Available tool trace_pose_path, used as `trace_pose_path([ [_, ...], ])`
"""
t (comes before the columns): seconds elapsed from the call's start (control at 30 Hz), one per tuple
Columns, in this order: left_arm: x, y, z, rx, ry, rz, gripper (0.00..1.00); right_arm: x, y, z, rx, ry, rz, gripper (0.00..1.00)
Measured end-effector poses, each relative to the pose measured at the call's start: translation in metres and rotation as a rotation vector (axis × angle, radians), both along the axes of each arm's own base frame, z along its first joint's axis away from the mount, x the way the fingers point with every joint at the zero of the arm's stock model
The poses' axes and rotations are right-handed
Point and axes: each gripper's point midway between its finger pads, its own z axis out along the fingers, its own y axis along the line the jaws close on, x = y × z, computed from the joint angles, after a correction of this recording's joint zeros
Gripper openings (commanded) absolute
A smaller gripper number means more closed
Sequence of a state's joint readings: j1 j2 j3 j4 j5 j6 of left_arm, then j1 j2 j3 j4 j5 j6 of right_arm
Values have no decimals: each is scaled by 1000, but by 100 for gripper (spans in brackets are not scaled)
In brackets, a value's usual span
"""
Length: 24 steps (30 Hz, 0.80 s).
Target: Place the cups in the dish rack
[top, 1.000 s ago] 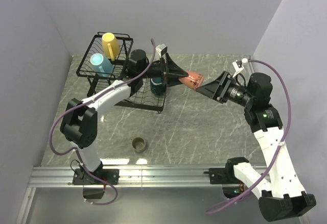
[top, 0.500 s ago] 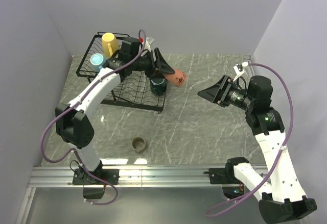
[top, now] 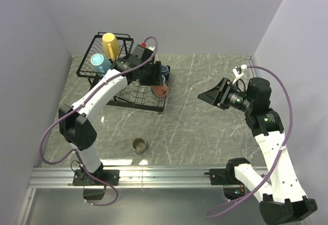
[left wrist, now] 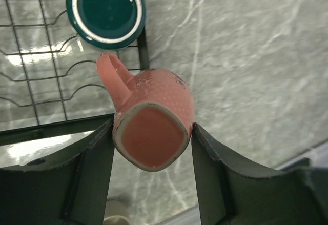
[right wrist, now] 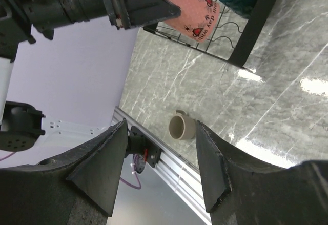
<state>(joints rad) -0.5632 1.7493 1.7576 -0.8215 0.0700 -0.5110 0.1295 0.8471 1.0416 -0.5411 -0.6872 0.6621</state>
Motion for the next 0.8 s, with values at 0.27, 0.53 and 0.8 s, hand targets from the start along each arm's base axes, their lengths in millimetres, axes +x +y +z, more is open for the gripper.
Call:
trace_pose_path([
  [0.27,-4,25,-55,187,-19,43,0,0,-1,-3,-11,6,-5,62],
  [0.53,5,35,-75,254,-75,85,0,-3,-3,-10,-28,34,-6,62],
  [0.8,14,33,-76,252,-125,134,0,-5,-5,-19,-46,72,-11,61],
])
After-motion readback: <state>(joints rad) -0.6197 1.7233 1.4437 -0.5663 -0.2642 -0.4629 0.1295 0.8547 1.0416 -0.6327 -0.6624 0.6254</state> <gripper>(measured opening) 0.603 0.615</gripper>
